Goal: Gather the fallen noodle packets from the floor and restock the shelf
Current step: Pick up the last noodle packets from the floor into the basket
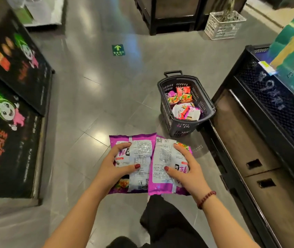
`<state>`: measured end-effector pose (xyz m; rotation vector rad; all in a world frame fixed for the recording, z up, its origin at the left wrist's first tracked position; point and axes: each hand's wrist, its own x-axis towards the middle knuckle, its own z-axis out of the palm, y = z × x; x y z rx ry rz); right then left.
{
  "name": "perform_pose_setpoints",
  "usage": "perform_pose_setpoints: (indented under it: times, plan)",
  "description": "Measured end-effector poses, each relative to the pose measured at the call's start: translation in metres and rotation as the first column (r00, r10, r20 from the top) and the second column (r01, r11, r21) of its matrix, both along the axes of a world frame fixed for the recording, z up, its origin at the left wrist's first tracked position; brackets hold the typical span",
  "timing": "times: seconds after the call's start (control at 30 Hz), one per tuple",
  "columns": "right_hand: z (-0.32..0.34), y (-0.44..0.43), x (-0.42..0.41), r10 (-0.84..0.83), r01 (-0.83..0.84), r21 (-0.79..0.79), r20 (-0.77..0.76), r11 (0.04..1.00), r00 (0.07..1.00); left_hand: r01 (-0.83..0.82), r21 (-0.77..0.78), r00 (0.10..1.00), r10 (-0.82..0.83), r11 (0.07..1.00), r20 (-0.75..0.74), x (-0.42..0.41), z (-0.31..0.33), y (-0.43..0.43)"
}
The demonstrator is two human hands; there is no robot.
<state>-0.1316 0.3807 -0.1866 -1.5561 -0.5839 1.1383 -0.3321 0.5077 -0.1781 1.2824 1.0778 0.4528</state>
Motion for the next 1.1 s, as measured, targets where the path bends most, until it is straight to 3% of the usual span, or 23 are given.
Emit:
perform_pose_setpoints:
  times: [0.3,0.57,0.8,1.1]
  plan:
    - [-0.003,0.119,0.105,-0.001,-0.001,0.021,0.085,1.0,0.996,0.013,0.019,1.0,-0.013,1.0,-0.01,0.101,0.006,0.119]
    - [-0.03,0.211,0.154,-0.254,0.255,0.006,0.13,0.967,0.959,0.244,0.012,0.97,-0.243,0.97,-0.004,0.187,-0.008,0.258]
    - [-0.027,0.288,0.186,-0.469,0.472,-0.012,0.096,0.881,0.878,0.484,-0.029,0.875,-0.485,0.874,-0.007,0.269,-0.016,0.375]
    - [-0.049,0.317,0.254,-0.62,0.622,-0.05,0.047,0.781,0.783,0.62,-0.106,0.777,-0.627,0.777,-0.056,0.382,-0.045,0.427]
